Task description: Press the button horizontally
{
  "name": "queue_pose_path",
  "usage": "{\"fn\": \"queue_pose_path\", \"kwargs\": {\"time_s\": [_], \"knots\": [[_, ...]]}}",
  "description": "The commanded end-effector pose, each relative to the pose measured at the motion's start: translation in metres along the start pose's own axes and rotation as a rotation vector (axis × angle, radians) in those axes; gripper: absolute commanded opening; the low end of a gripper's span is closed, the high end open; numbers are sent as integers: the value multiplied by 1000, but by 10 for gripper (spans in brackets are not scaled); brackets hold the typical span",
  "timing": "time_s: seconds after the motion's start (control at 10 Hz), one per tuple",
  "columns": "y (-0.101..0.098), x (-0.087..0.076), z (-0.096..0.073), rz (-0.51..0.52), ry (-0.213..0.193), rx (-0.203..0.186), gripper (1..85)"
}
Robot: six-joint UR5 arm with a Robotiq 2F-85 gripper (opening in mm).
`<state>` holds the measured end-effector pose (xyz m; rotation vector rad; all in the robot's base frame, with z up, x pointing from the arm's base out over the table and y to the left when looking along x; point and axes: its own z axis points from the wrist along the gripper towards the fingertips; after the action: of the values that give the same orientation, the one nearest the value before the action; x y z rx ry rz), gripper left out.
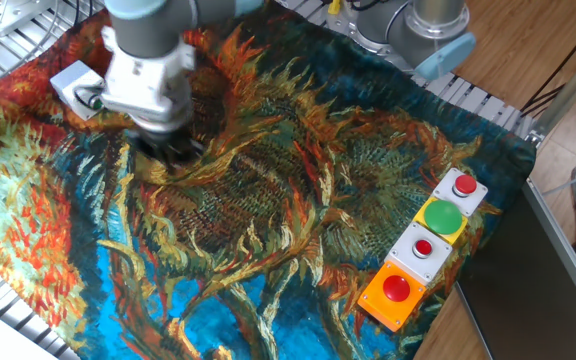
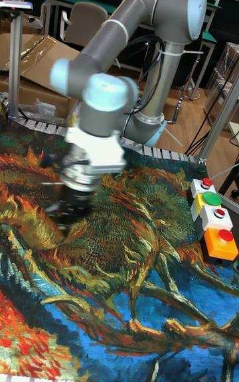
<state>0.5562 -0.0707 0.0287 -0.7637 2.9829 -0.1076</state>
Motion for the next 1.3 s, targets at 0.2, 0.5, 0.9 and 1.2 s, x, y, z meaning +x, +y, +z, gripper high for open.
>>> {"fn": "queue_pose_path", "kwargs": {"time_s": [0.2,0.5,0.9,1.2], "knots": [[39,-29,-16,15,-5,-5,13],[53,-18,-53,54,32,-26,13],[54,-35,-59,2,-50,-4,13],[59,-37,-94,18,-60,-12,13]]}}
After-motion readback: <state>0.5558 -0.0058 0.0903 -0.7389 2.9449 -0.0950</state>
